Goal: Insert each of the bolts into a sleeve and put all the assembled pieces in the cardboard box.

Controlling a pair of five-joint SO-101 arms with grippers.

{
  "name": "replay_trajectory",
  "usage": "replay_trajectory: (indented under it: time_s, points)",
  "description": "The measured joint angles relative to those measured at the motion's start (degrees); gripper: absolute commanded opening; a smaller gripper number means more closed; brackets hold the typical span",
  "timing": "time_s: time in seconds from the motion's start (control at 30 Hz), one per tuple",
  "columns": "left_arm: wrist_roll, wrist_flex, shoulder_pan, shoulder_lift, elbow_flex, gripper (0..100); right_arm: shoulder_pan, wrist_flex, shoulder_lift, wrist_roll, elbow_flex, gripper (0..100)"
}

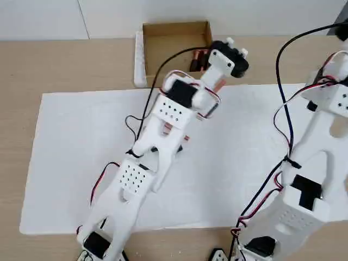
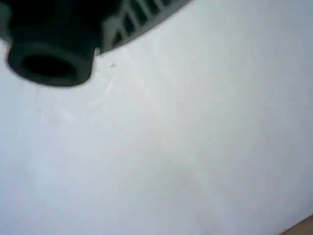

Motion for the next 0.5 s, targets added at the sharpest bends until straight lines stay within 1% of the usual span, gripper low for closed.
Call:
replay_trajectory:
  time_s: [0.1,0.17,0.37,0.5]
  points:
    - [-5.63,0.00,-2.81,-1.14,-0.09,1,0.00,0.00,0.00,0.00,0.00,0.4]
    - [-7.38,0.00,-4.66,-3.08,0.00,1,0.09,0.00,0.00,0.00,0.00,0.4]
    - [-8.09,0.00,-7.74,-14.24,1.49,0,0.09,0.00,0.00,0.00,0.00,0.4]
    - [-6.24,0.00,-7.65,-25.41,11.16,0,0.09,0.00,0.00,0.00,0.00,0.4]
